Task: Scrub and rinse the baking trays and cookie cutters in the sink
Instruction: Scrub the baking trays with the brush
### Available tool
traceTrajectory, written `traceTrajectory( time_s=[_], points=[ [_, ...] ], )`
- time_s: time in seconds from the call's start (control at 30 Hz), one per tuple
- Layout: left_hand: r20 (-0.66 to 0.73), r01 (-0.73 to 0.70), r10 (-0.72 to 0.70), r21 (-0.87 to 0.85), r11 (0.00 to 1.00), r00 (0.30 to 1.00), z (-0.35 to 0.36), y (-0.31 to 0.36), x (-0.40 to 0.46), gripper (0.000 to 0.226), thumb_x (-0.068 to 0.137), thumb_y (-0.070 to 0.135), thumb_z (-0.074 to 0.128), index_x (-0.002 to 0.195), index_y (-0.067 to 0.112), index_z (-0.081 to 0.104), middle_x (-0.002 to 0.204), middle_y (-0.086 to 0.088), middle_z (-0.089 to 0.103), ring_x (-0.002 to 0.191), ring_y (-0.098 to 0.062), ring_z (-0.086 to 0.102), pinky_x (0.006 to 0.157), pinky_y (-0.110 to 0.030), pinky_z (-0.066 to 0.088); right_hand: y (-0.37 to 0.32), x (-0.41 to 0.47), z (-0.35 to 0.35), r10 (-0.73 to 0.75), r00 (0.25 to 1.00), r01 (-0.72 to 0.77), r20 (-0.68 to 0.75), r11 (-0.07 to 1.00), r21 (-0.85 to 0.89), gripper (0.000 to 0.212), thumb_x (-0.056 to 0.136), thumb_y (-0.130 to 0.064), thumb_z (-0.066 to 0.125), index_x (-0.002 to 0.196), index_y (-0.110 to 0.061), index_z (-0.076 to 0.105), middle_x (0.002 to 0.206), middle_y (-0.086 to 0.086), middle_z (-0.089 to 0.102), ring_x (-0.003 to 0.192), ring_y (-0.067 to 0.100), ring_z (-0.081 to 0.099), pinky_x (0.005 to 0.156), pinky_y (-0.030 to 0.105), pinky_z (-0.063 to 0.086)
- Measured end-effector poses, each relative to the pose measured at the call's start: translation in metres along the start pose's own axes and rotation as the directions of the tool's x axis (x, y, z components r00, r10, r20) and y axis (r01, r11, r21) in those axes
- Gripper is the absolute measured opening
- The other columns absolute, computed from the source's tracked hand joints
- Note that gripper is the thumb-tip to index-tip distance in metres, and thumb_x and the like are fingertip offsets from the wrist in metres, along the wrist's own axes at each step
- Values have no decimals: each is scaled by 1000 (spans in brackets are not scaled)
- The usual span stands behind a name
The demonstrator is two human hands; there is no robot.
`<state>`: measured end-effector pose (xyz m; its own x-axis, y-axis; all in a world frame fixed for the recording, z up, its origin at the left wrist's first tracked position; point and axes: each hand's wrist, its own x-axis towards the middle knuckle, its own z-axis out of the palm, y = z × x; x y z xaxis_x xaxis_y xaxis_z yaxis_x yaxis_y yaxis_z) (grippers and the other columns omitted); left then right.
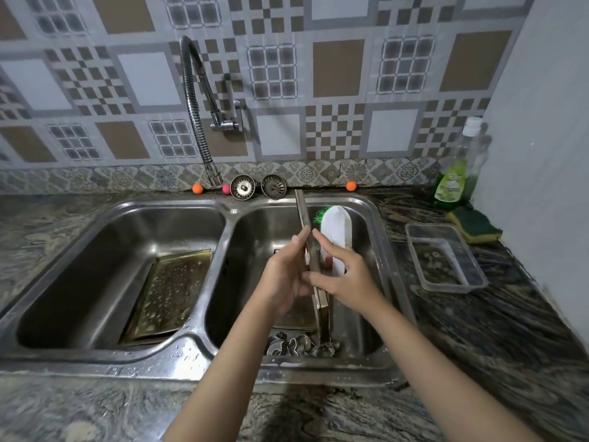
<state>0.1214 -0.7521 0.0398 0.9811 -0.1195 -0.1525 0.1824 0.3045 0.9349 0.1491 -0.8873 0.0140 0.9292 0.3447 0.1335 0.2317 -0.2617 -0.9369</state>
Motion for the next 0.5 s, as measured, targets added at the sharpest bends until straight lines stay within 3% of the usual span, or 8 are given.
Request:
traceTrajectory(
  time_s=[0.07, 0.13, 0.2, 0.27, 0.3, 0.37, 0.43, 0.5],
  points=[
    [36, 12, -13, 15, 1000, 999, -5, -6, 4, 59, 88, 57, 32, 143, 36, 35, 137, 11, 49, 122, -23, 54, 78, -39, 55, -1, -3, 1, 17, 999, -14, -36, 996, 85, 68, 70, -16, 72, 128, -45, 53, 131, -9, 58, 127, 4, 45, 110, 30, 35],
    [10, 37, -38, 55, 998, 999, -10, -9, 9, 63, 85, 63, 36, 144, 40, 33, 145, 11, 40, 130, -24, 45, 98, -46, 44, -3, -4, 2, 62, 987, -35, -146, 983, 183, 57, 76, 1, 64, 125, -28, 60, 127, -6, 61, 118, -3, 50, 103, 16, 39],
    [-47, 18, -10, 170, 985, 999, -15, -13, 12, 61, 89, 58, 43, 144, 35, 33, 147, 10, 37, 134, -22, 40, 106, -42, 35, -5, -3, 3, 127, 956, -66, -265, 972, 226, 49, 80, 4, 58, 123, -20, 62, 124, -5, 61, 111, -8, 52, 90, 1, 38],
    [-142, -43, 94, 329, 943, 985, -25, -18, 13, 47, 95, 36, 51, 140, 27, 41, 136, 9, 52, 129, -13, 47, 102, -27, 42, -2, 1, 4, 206, 920, -115, -333, 955, 273, 46, 83, 1, 57, 125, -17, 60, 124, -2, 59, 118, 5, 51, 96, 10, 39],
    [-211, -42, 131, 379, 924, 969, -33, -23, 13, 43, 96, 27, 52, 138, 26, 43, 123, 14, 59, 121, -9, 52, 92, -17, 45, -2, 2, 3, 238, 905, -132, -352, 945, 299, 46, 83, 1, 57, 126, -17, 60, 127, 0, 58, 119, 10, 51, 98, 17, 42],
    [-313, 20, 110, 383, 923, 943, -52, -31, 9, 44, 96, 22, 52, 140, 21, 42, 119, 14, 60, 110, -4, 56, 78, -10, 44, -2, 4, 3, 255, 893, -136, -372, 939, 316, 46, 84, 1, 56, 125, -18, 60, 126, 2, 59, 108, 6, 54, 92, 17, 46],
    [-361, 87, 44, 341, 936, 932, -72, -37, 7, 51, 96, 19, 53, 145, 18, 37, 137, 1, 53, 120, -9, 52, 89, -15, 44, -5, 9, 6, 239, 891, -117, -386, 942, 314, 45, 84, 3, 56, 124, -18, 61, 120, 2, 61, 103, 4, 56, 89, 15, 48],
    [-374, 99, 20, 298, 949, 927, -86, -36, 5, 49, 96, 10, 51, 143, 17, 39, 139, -4, 52, 124, -14, 52, 100, -23, 42, -7, 16, 14, 240, 892, -105, -384, 935, 340, 45, 84, 4, 56, 123, -17, 62, 123, 3, 61, 110, 11, 56, 91, 16, 48]
  ],
)
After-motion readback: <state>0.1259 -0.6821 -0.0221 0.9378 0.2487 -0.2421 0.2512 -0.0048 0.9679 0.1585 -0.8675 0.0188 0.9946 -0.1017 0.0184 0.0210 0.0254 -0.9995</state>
